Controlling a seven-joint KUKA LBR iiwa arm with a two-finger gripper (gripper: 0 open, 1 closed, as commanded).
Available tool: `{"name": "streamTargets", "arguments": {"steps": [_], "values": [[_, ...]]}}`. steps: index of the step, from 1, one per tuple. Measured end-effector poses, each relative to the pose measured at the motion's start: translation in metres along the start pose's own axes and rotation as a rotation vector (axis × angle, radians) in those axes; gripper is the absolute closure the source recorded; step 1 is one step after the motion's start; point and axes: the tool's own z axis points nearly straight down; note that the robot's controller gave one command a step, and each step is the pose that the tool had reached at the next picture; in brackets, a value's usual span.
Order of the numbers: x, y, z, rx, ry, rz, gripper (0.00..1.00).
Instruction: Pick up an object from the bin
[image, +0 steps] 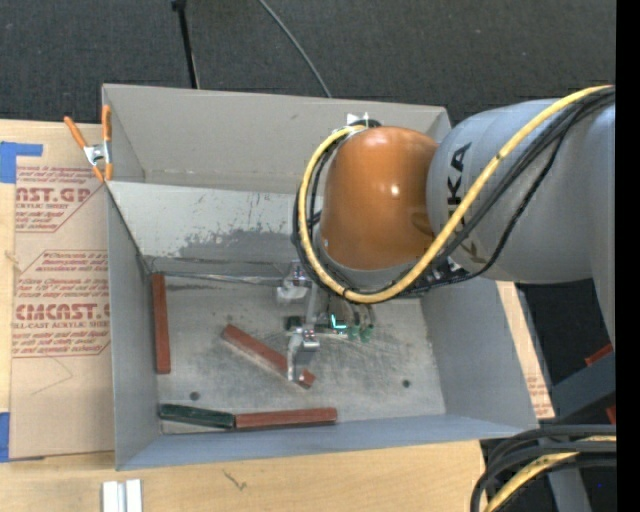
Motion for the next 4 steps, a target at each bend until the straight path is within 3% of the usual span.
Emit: {"name": "streamTargets", "arguments": {"steps": [1, 2, 3, 4], "values": [[-0.002, -0.001, -0.004, -0.001, -0.008, 0.001, 0.00], [-0.005, -0.016, 0.046, -0.001, -0.014, -0.060, 0.00], [-0.008, -0.036, 0.125, -0.003, -0.025, -0.135, 1.00], [-0.008, -0.036, 0.125, -0.003, -0.025, -0.135, 1.00]]}}
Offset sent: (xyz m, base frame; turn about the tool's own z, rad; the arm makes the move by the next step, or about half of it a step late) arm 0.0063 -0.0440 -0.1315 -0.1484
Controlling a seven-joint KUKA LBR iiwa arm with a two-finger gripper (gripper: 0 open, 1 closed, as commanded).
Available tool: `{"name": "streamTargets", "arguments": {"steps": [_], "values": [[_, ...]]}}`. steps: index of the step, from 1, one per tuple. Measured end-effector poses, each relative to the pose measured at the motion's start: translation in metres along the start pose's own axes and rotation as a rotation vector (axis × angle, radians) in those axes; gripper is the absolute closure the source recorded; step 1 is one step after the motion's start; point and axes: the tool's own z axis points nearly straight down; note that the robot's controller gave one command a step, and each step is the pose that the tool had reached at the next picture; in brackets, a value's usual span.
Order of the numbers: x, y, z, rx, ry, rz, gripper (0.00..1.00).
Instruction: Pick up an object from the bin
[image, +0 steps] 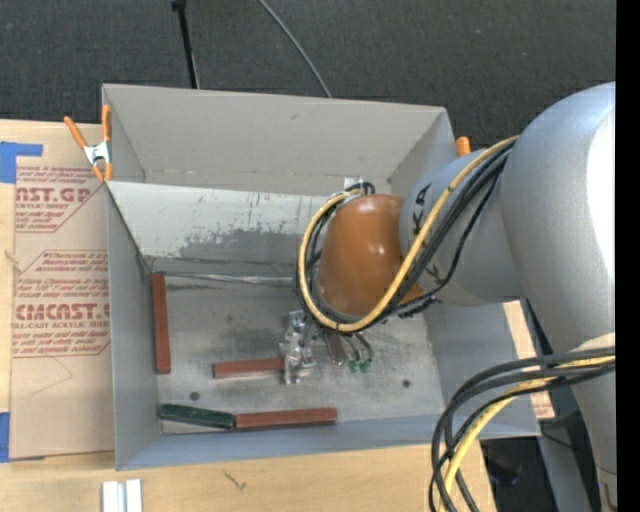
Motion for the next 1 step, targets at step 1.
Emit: {"name": "streamTargets", "arguments": {"steps": [1], "values": [[0.0035, -0.0003, -0.1760, 0.003, 0.010, 0.048, 1.00]]}}
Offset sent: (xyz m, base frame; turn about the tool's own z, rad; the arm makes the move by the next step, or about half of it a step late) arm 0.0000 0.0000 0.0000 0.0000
